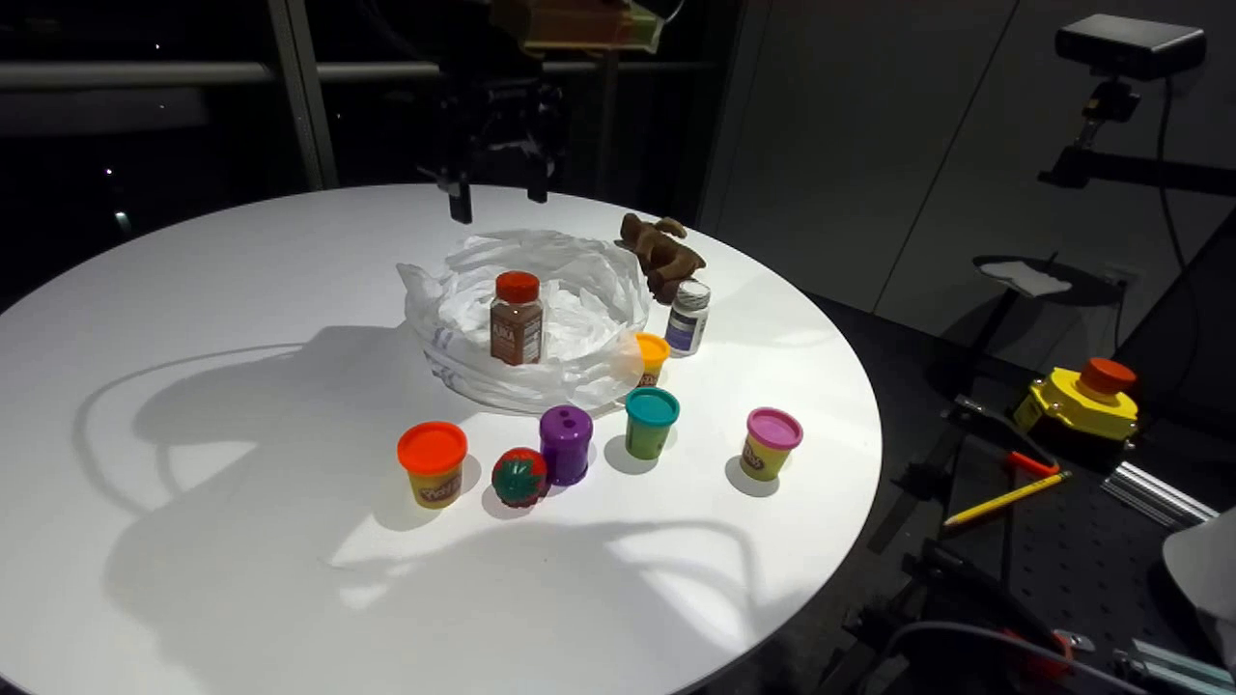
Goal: Place the containers and strawberry toy in the white plastic
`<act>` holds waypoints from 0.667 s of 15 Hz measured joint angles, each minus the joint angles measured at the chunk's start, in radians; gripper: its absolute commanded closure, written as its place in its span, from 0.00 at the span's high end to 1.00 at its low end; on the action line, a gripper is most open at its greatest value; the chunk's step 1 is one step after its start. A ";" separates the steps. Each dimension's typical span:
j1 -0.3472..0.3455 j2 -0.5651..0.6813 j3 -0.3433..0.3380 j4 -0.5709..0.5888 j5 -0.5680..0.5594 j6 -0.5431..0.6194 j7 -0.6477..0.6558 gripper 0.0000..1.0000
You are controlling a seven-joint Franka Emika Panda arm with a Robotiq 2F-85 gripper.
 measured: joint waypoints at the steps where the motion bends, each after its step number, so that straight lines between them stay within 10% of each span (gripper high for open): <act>1: 0.005 -0.034 -0.010 -0.015 -0.019 -0.004 0.021 1.00; 10: -0.074 -0.210 -0.092 -0.248 -0.117 -0.122 0.029 1.00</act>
